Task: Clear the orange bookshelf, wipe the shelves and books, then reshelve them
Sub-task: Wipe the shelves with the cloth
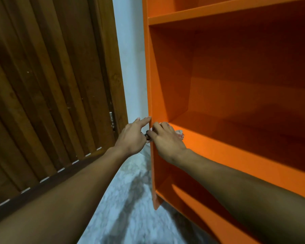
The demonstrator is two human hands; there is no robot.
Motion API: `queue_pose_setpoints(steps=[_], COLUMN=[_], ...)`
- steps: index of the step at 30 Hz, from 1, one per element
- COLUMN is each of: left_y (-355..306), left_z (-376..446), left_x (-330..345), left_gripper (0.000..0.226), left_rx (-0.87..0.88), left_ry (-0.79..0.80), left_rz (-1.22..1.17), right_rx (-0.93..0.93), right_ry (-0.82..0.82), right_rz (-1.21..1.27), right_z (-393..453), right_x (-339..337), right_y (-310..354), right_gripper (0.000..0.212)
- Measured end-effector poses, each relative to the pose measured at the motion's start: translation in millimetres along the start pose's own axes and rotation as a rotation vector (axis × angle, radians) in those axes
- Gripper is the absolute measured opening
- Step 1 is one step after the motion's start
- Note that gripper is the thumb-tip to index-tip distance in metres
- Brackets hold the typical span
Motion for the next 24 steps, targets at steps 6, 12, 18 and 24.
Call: queue_pose_setpoints(steps=[6,12,18,24], left_y=[-1,-7,8,-1], left_z=[3,-4,-20,-49], left_x=[-8,-32,-1,60], left_gripper=[0.064,0.063,0.061,0.057], left_rx=[-0.018,-0.078,-0.096,-0.121], left_ry=[-0.039,-0.288,-0.140,-0.037], left_rz=[0.019,0.004,0.051,-0.021], right_rx=[-0.180,-0.228,-0.310,-0.332], right_ry=[-0.131,-0.202,0.037,0.063], right_rz=[-0.032,-0.200,-0.454,-0.599], right_z=[-8,7,-6,-71], right_x=[-16,-1,36,27], right_y=[-3,8,15,2], right_gripper=[0.050,0.027,0.014,0.030])
Point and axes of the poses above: each hand's wrist, its own z-axis towards the middle knuckle, its own x-axis out of the palm, y = z × x, the point moved 7 cm from there along z, towards the middle knuckle, and after that the axes turned 2 degrees about -x, right-handed, at the moved point
